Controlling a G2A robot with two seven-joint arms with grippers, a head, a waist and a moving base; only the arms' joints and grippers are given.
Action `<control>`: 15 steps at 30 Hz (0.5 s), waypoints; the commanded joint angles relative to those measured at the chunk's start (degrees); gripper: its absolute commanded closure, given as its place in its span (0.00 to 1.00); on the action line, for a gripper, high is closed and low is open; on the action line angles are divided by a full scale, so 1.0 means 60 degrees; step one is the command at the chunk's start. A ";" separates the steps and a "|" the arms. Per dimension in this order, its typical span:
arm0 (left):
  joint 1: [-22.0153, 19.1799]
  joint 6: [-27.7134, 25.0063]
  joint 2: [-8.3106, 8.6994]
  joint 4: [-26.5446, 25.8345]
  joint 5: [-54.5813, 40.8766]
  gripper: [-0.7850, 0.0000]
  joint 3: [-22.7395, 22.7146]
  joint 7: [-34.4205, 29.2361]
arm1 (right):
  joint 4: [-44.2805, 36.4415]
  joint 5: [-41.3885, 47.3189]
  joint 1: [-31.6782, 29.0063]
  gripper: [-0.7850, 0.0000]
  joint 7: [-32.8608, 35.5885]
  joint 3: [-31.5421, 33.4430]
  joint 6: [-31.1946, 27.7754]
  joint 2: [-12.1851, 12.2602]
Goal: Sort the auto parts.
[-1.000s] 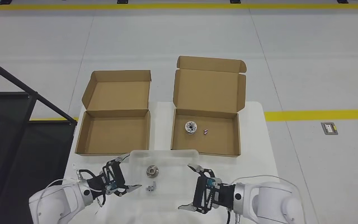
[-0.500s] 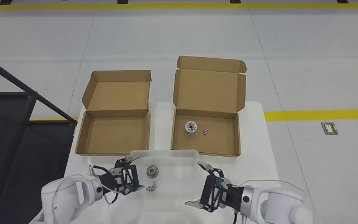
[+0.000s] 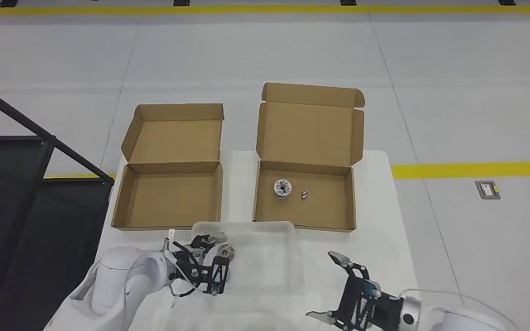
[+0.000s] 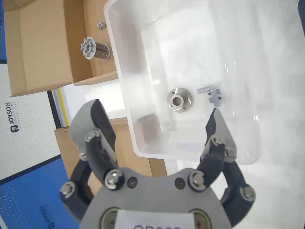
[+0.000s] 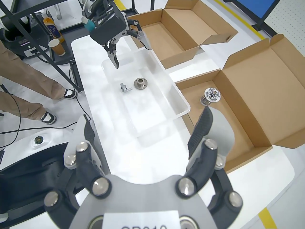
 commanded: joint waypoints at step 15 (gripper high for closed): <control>-0.0661 0.0000 -0.0139 0.0759 -0.1570 0.00 0.0863 -0.1147 | 0.0002 -0.0004 0.0006 0.00 0.0004 -0.0006 -0.0004 -0.0002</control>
